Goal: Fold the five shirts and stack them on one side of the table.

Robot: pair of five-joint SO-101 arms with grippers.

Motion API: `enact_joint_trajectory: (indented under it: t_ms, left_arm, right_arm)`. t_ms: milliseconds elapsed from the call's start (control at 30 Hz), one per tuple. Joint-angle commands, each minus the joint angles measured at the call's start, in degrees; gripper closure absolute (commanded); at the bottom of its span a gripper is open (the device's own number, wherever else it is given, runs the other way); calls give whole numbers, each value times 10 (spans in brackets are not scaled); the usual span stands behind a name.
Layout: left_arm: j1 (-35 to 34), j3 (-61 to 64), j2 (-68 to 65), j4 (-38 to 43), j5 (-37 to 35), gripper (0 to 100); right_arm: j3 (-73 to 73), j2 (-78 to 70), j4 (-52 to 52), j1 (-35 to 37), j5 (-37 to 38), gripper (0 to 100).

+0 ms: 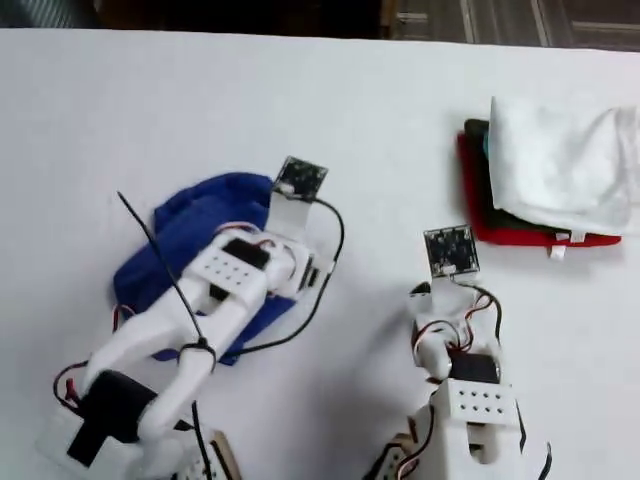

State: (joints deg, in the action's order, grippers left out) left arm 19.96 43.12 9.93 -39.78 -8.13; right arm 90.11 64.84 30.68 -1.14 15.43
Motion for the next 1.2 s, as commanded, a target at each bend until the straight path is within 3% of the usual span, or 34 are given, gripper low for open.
enact_joint_trajectory:
  t_ms: [0, 133, 333, 533, 600, 900, 1167]
  left_arm:
    - [7, -63, 1, -49, 3, 912]
    - [4, -102, -1, -98, 4, 976]
    - [5, -104, -3, -105, 4, 968]
    - [6, -88, -4, -136, 1, 805]
    - [6, -80, -3, -145, 2, 796]
    - [2, -62, -4, -141, 4, 812]
    - [3, -10, -4, -52, 4, 814]
  right_arm:
    - [-4, 15, 2, 7, -1, 918]
    - [-4, 15, 2, 7, -1, 918]
    - [-4, 15, 2, 7, -1, 918]
    - [-4, 15, 2, 7, -1, 918]
    - [-4, 15, 2, 7, -1, 918]
    - [-4, 15, 2, 7, -1, 918]
    - [-4, 15, 2, 7, -1, 918]
